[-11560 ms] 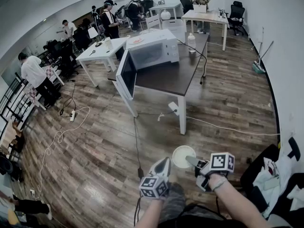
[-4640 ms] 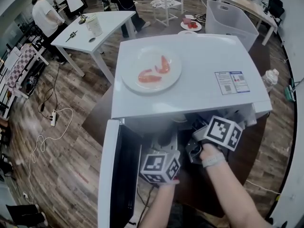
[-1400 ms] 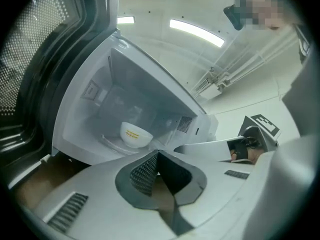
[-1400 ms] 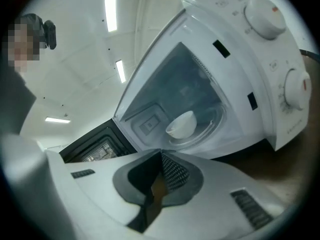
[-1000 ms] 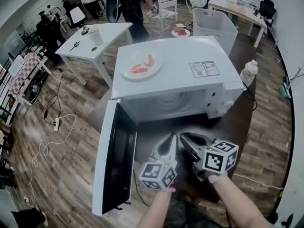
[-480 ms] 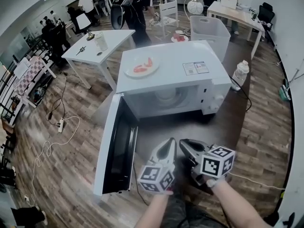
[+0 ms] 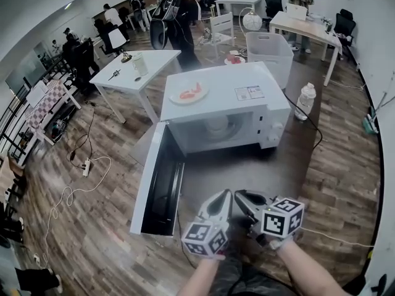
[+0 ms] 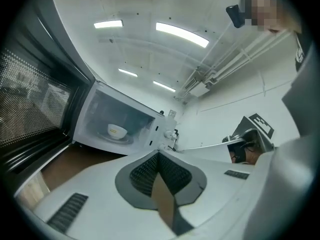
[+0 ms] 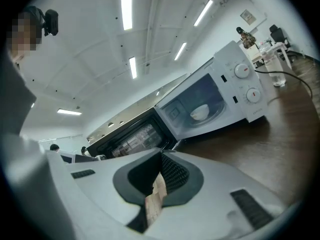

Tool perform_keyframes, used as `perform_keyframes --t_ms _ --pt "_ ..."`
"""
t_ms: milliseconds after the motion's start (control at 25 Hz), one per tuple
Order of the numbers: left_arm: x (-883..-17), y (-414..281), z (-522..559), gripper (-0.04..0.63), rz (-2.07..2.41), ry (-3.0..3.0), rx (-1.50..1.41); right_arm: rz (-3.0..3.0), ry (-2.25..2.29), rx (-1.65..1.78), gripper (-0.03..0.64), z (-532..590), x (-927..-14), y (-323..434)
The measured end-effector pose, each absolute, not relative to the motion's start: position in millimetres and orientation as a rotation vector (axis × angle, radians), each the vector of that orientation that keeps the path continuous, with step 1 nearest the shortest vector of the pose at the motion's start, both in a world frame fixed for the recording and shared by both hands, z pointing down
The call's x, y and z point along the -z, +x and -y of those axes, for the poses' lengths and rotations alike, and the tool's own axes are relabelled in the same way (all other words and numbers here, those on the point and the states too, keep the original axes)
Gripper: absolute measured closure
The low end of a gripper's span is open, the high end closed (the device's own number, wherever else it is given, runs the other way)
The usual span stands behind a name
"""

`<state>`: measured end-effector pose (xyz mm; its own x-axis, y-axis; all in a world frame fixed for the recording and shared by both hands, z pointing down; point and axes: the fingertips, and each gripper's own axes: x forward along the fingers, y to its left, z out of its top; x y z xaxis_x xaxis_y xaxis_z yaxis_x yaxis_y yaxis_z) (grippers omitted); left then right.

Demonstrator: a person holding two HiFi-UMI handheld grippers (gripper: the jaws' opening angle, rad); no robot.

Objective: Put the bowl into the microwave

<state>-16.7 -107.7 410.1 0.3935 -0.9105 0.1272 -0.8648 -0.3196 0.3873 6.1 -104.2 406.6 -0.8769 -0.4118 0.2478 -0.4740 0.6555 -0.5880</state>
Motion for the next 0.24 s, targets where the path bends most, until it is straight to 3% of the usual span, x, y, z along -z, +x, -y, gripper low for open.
perform_keyframes --t_ms 240 --pt "-402 -6 71 0.595 1.493 2.259 0.152 2.761 0.733 -1.022 0.617 68 -397 19"
